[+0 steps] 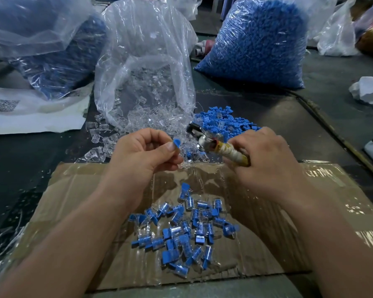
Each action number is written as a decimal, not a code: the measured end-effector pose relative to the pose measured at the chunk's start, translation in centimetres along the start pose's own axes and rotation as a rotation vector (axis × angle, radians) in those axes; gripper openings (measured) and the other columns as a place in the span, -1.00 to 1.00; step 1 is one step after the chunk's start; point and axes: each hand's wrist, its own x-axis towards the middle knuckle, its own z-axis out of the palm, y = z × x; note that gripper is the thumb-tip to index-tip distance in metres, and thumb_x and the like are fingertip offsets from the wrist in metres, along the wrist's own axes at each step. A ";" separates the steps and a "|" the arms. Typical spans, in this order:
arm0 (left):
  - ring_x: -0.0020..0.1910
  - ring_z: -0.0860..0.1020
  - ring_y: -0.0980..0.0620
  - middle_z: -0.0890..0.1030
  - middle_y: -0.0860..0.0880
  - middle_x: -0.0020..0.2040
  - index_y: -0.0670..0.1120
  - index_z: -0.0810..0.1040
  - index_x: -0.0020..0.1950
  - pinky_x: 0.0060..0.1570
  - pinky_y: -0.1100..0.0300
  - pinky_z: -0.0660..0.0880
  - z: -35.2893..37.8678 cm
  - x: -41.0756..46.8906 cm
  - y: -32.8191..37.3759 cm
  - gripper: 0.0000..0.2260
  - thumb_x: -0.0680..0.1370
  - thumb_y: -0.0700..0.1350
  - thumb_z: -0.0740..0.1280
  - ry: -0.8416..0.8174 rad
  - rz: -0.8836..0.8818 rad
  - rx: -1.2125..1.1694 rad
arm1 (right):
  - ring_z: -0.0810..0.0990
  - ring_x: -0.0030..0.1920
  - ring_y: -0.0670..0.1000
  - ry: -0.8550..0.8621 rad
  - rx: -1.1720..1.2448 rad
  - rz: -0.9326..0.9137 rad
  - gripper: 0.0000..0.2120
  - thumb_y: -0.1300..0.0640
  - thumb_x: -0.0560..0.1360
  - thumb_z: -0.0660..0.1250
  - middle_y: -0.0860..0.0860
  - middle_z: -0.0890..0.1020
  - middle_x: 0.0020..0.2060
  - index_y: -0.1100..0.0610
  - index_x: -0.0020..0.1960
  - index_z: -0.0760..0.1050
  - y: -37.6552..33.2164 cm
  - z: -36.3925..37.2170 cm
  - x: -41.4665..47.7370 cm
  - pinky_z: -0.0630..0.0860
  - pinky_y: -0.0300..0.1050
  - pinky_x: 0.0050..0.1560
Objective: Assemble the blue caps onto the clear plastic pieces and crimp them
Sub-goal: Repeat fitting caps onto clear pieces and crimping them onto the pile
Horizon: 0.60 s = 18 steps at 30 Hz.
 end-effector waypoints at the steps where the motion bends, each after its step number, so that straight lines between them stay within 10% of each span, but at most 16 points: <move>1: -0.37 0.63 0.02 0.62 -0.04 -0.41 -0.17 0.52 -0.25 -0.39 0.30 0.53 0.0 0.0 0.0 -0.90 0.26 -0.22 0.33 0.001 0.008 0.008 | 0.28 -0.27 -0.09 0.004 0.023 0.001 -0.85 0.01 0.45 0.29 -0.19 0.35 -0.34 -0.10 -0.21 0.32 -0.2 0.0 0.0 0.13 -0.13 -0.29; 18: -0.35 0.62 0.07 0.63 0.00 -0.38 -0.14 0.52 -0.24 -0.34 0.32 0.53 0.2 -0.4 0.1 -0.90 0.27 -0.20 0.32 0.011 0.091 0.099 | 0.21 -0.15 -0.13 -0.150 0.070 -0.048 -0.79 -0.17 0.39 0.06 -0.21 0.32 -0.21 -0.10 -0.05 0.26 -1.0 0.9 -0.1 0.16 -0.21 -0.18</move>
